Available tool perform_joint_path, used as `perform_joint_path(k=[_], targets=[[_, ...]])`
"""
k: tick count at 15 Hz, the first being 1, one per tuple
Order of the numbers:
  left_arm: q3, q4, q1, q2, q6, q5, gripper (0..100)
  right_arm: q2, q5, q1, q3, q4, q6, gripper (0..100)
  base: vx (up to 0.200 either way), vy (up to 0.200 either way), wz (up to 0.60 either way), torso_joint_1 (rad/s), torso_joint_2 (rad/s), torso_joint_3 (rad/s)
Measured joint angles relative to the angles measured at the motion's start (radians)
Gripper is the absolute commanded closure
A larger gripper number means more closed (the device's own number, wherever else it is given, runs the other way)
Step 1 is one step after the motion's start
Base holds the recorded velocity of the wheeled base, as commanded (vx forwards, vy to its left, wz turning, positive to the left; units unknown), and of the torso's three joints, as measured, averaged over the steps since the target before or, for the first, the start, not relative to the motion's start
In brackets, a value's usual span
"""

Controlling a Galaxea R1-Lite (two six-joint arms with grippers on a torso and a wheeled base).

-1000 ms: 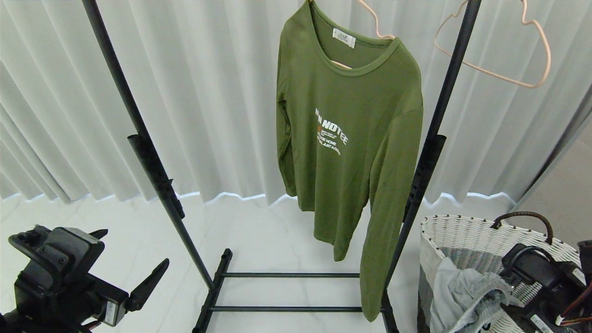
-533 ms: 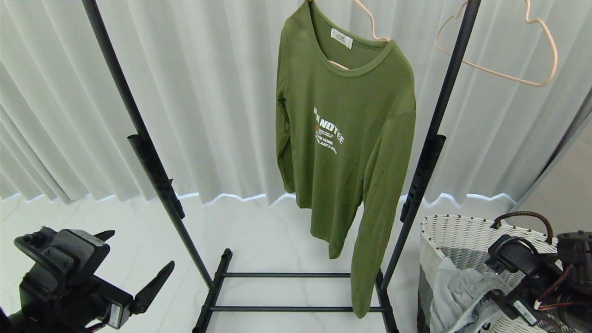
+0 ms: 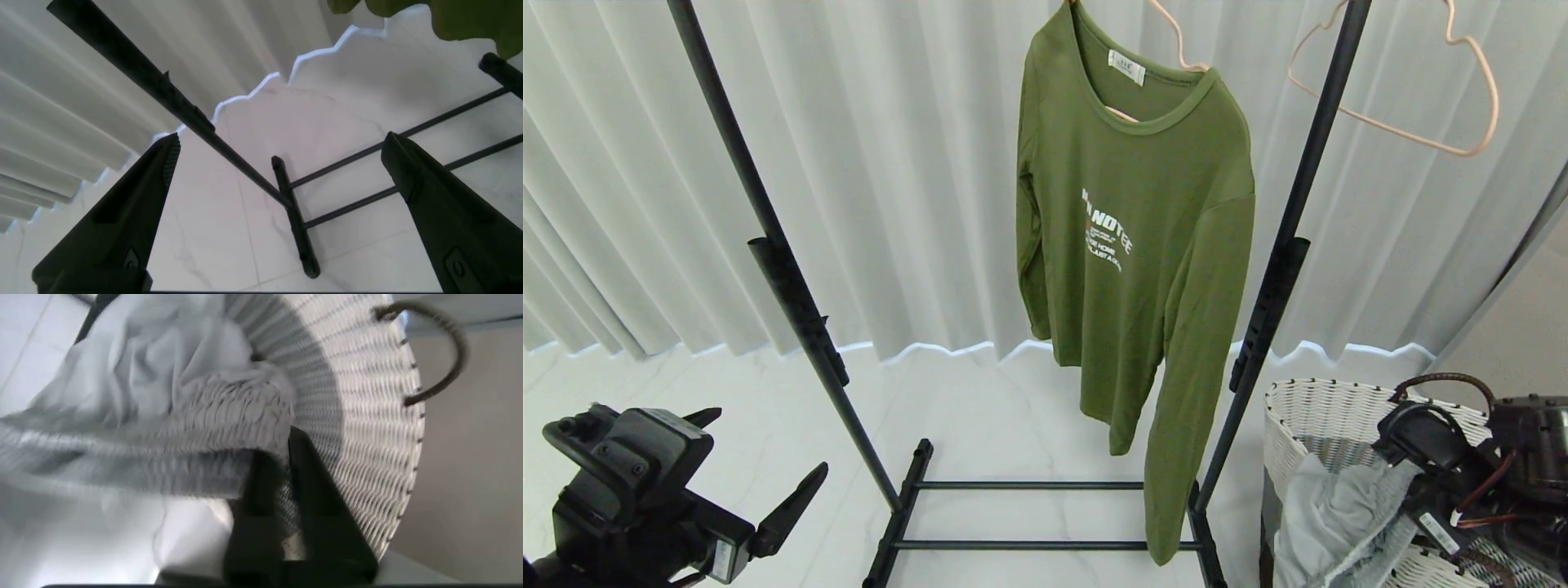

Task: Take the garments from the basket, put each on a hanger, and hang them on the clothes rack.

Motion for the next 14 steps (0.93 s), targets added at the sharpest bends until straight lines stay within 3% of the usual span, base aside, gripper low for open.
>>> perform_joint_path(k=[2, 3, 7, 10, 14], targets=[[0.014, 0.001, 0.000, -0.025, 0.014, 0.002, 0, -0.058, -0.001, 0.012, -0.093, 0.081, -0.007, 100, 0.000, 0.000, 0.00, 0.000, 0.00, 0.000], [0.024, 0.002, 0.001, -0.039, 0.023, 0.003, 0, -0.095, -0.001, 0.015, -0.151, 0.187, -0.007, 100, 0.000, 0.000, 0.00, 0.000, 0.00, 0.000], [0.041, 0.008, 0.004, -0.083, 0.034, 0.030, 0, -0.247, 0.000, 0.040, -0.360, 0.491, -0.005, 100, -0.200, 0.000, 0.00, 0.005, 0.01, 0.000], [0.042, 0.008, 0.004, -0.093, 0.034, 0.030, 0, -0.337, -0.001, 0.077, -0.407, 0.557, -0.006, 100, -0.200, 0.000, 0.00, 0.001, 0.00, 0.002], [0.043, 0.007, 0.001, -0.096, 0.034, 0.029, 0, -0.425, -0.002, 0.118, -0.417, 0.641, -0.006, 100, 0.000, 0.000, 0.00, 0.000, 0.00, 0.000]])
